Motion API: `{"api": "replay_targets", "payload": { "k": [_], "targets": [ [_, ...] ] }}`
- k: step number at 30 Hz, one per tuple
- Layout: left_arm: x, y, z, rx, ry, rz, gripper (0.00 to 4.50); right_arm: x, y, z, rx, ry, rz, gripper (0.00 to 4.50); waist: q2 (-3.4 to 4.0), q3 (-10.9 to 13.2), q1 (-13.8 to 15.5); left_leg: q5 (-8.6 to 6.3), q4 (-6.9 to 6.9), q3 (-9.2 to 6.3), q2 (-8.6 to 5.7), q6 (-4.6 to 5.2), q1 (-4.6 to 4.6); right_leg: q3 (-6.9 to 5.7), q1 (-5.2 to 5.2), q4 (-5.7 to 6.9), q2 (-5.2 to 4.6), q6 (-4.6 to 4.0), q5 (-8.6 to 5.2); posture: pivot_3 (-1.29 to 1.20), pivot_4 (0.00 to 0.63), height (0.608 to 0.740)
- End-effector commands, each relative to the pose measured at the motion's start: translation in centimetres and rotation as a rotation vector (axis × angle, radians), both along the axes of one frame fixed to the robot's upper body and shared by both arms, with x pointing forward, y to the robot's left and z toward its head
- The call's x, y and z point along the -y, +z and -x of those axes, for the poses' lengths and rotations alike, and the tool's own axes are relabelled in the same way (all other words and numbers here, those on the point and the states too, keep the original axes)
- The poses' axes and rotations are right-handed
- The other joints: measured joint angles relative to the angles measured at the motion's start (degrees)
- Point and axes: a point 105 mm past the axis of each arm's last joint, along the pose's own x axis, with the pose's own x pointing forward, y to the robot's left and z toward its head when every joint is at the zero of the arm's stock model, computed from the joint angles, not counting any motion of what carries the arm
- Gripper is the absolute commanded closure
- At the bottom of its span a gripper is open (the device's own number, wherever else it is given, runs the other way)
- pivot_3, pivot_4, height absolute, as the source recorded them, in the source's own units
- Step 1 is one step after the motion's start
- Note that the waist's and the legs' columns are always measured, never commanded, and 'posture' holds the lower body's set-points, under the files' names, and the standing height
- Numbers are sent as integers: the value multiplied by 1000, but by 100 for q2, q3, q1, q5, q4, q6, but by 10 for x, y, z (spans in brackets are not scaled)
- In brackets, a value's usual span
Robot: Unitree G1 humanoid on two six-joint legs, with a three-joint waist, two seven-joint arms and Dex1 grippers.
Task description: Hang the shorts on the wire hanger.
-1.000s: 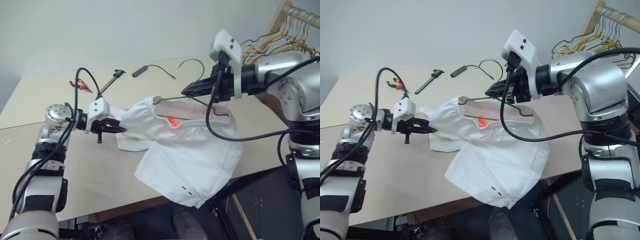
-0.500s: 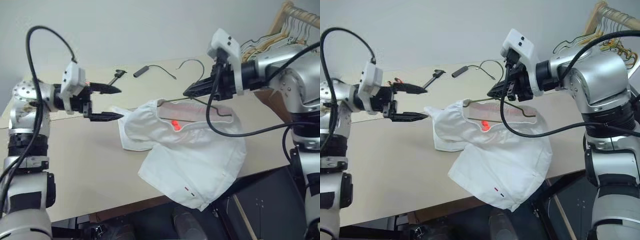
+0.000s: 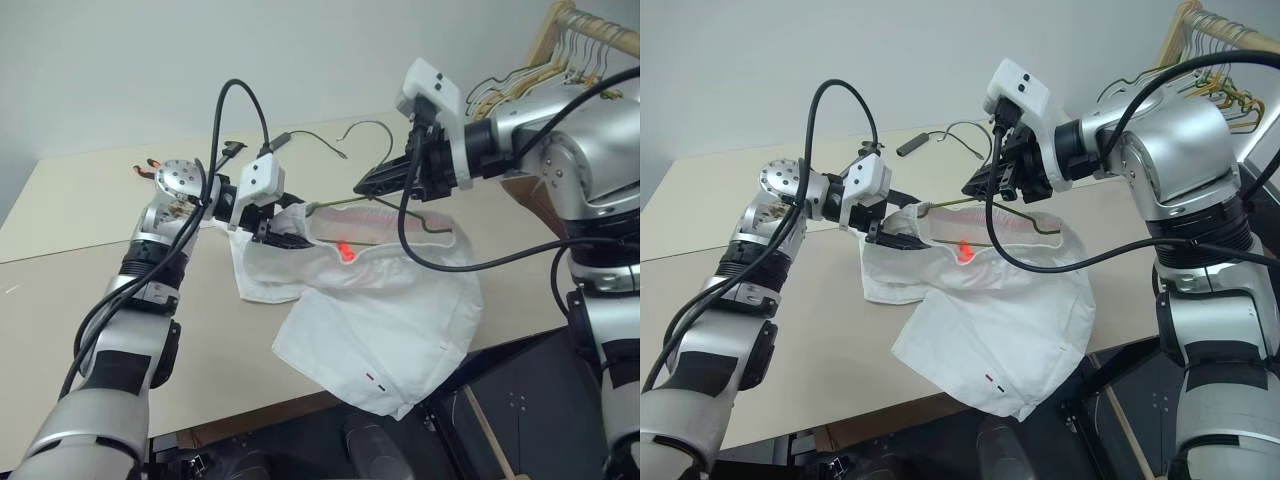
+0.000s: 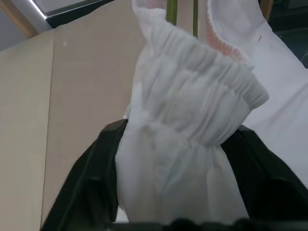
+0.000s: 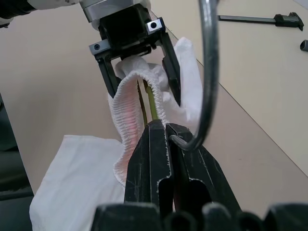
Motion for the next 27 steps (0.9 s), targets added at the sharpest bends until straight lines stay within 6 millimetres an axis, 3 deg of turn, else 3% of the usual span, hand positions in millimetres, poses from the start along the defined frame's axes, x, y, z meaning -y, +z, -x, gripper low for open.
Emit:
{"api": "replay_targets", "payload": {
  "k": [1, 7, 11, 15, 18, 25, 27],
  "targets": [
    [2, 12, 0, 49, -22, 10, 2480, -1, 19, 7, 68, 13, -12, 4500, 0, 0, 4, 0, 0, 0, 0, 0, 0, 0, 1, -1, 0, 0, 0, -218, 33, 740],
    [2, 13, 2, 43, -34, 24, 4430, -1, 16, 7, 128, 22, 9, 4500, 0, 0, 5, 0, -1, -1, 0, 0, -2, -1, 0, 0, 0, 0, 0, -219, 34, 740],
    [2, 14, 2, 46, -38, 33, 4472, -1, 14, 4, 166, 12, 12, 4500, 0, 0, 5, 0, 0, -1, 0, 0, -1, -1, 1, 1, 0, 0, 0, -219, 34, 740],
    [0, 12, 2, 43, -29, 36, 4500, 3, 14, -2, 203, -28, 25, 3470, 0, 0, 2, 0, -1, -1, 0, 0, 0, -1, 0, 1, 0, 0, 0, -227, 36, 740],
    [-1, 13, 0, 38, -10, 52, 4500, 10, 15, -2, 209, -56, 31, 2422, 0, 0, 1, 0, -1, -1, 1, 0, -1, -1, 0, 1, 0, 0, 0, -227, 36, 740],
    [-3, 14, -1, 33, 8, 69, 4500, 45, 19, 7, 199, -116, 21, 29, 0, 0, 17, 0, -1, 0, 0, 0, -4, -2, 2, -18, -1, 1, 0, -239, 47, 740],
    [-4, 13, -2, 30, 15, 77, 4500, 62, 17, 13, 202, -134, 27, 7, 0, 0, 14, 0, -3, 0, 0, 0, -3, -2, 3, -20, -1, 2, -1, -239, 48, 740]
  ]
}}
